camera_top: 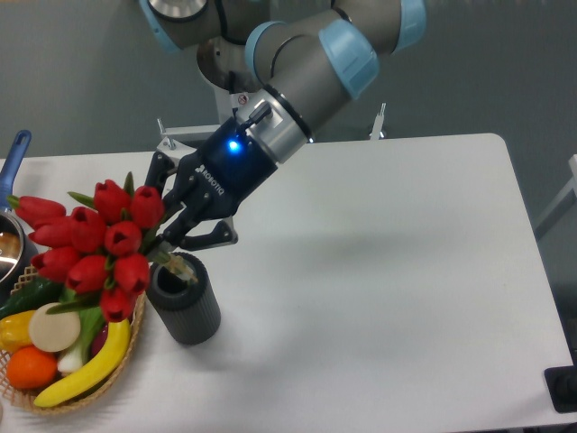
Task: Insert the flowers into the vase
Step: 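Lower the tulip stems down into the black vase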
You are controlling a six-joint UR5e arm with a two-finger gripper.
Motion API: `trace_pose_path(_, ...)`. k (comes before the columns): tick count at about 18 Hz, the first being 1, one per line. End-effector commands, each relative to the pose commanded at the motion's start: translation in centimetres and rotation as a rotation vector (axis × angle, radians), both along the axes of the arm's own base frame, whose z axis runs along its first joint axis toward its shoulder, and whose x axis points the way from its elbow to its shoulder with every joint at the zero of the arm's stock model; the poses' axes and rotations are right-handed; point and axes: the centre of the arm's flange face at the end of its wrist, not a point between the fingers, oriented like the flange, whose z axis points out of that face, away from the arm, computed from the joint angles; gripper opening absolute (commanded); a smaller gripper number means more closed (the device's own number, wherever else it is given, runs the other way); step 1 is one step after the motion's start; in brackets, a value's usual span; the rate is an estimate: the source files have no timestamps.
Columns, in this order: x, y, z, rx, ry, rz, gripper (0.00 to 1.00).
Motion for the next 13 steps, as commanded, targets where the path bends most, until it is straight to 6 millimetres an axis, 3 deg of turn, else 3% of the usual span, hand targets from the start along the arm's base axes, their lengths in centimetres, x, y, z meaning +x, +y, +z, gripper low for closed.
trace_pose_path(7, -0.3, 0.0, -0.7, 0.005, -0.025, -0.007, 0.0)
trace_pose_path(13, -0.8, 0.3, -2.8, -0.009, -0.032, -0.011, 0.0)
